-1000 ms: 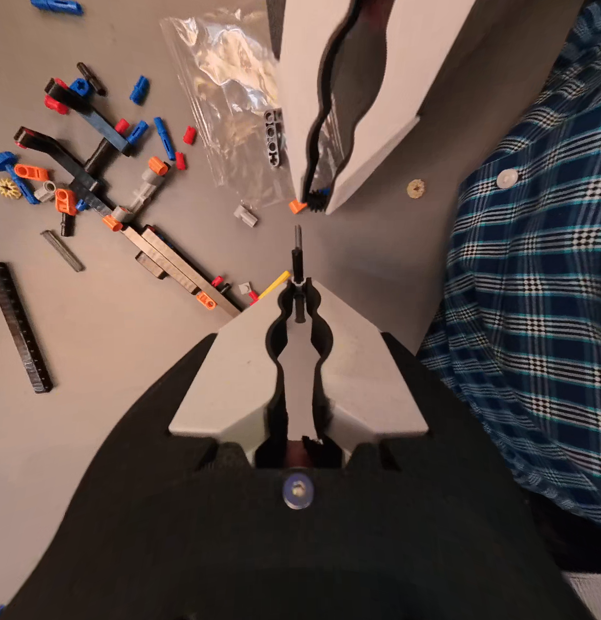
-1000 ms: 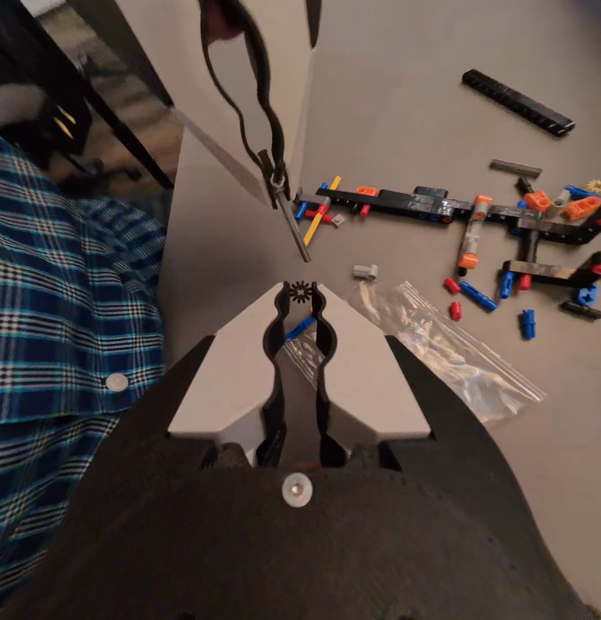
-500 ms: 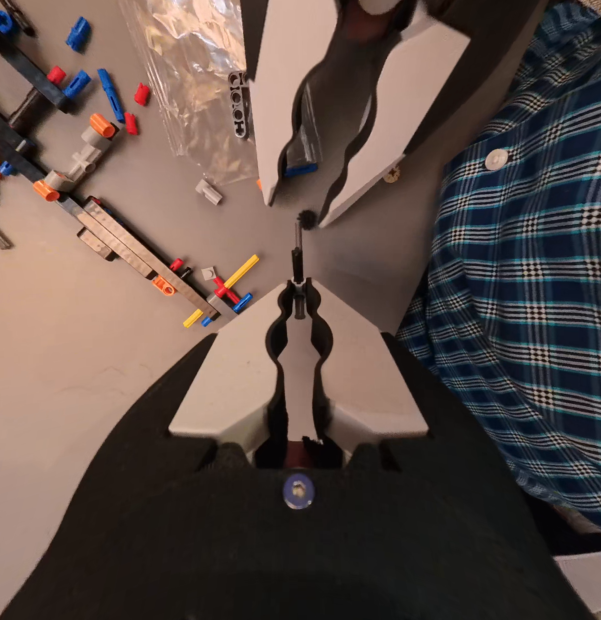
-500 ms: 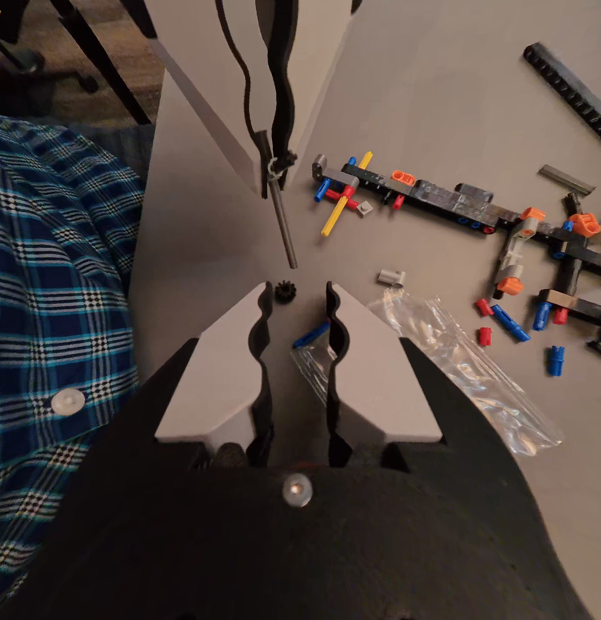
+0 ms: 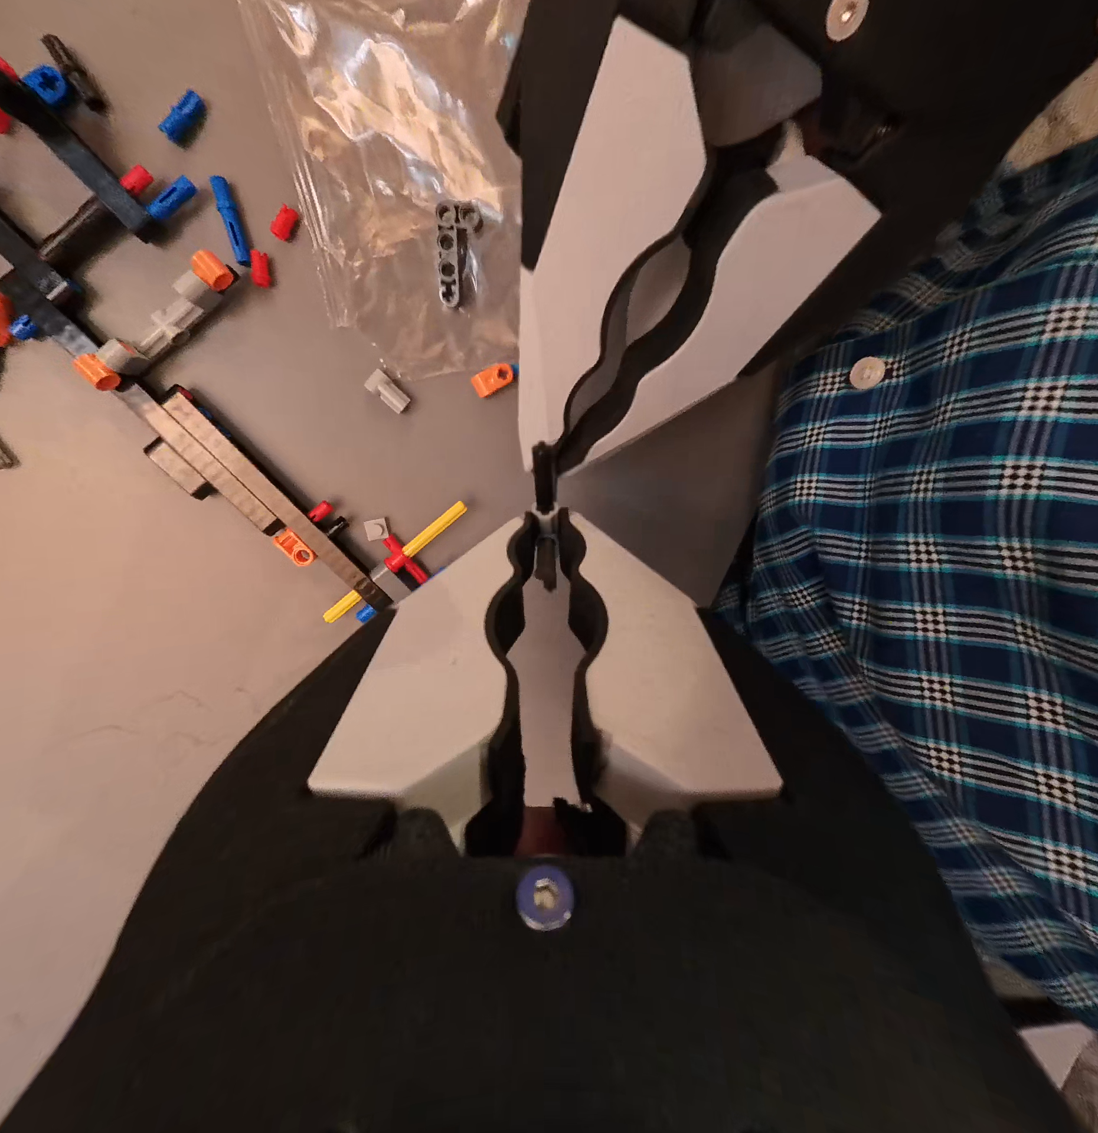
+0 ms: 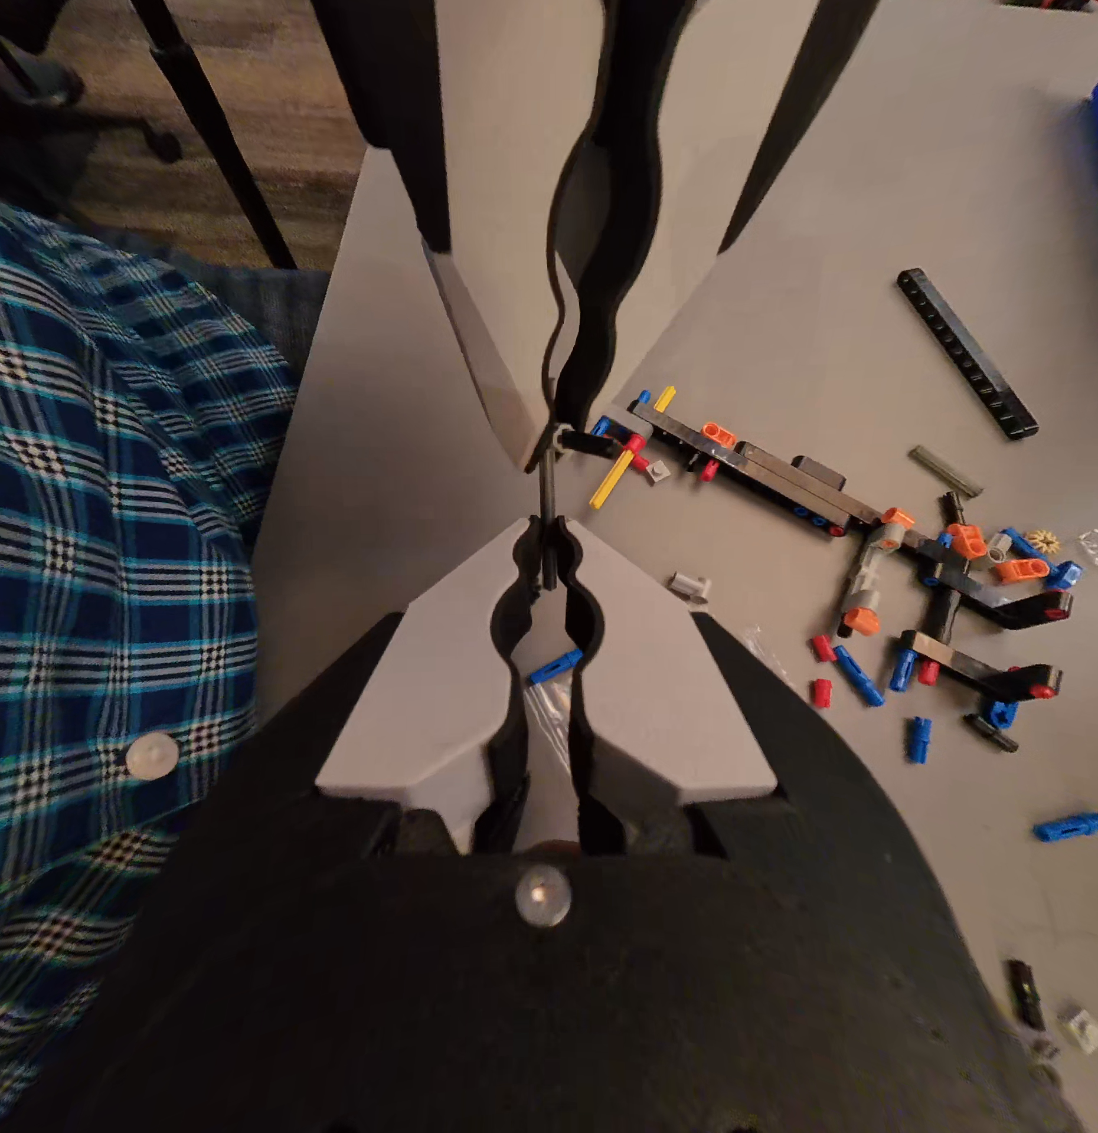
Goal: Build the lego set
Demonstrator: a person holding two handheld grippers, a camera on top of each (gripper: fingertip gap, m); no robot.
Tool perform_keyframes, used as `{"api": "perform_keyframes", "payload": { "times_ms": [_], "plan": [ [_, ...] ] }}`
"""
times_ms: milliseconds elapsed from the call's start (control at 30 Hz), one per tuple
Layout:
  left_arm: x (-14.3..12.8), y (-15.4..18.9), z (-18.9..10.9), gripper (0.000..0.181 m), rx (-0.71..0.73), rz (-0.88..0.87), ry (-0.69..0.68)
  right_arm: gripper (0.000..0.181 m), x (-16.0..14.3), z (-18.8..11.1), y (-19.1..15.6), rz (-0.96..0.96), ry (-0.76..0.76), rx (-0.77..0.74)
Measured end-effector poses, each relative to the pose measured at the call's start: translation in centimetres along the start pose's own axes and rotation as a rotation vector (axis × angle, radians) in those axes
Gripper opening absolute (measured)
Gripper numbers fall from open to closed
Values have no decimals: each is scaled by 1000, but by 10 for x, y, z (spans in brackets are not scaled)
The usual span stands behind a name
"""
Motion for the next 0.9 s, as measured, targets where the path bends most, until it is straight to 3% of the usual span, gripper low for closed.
{"api": "perform_keyframes", "payload": {
  "times_ms": [300,567,900],
  "plan": [
    [7,4,-19,25,-43,-74,274,0,6,-18,9,218,178,124],
    [9,2,-27,4,-54,-153,513,0,6,-19,7,240,224,169],
    [8,6,-8,2,-24,-117,446,1,-7,-6,2,250,117,221]
  ]
}}
Point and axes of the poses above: each gripper's, where its closed fingertips meet, z out along the fingers, x out of its top, y = z × x across the jaws, the point moved 5 cm from there along -z, back along the fingers, and after that the axes turned 1 degree about x, right-handed, at the moved point
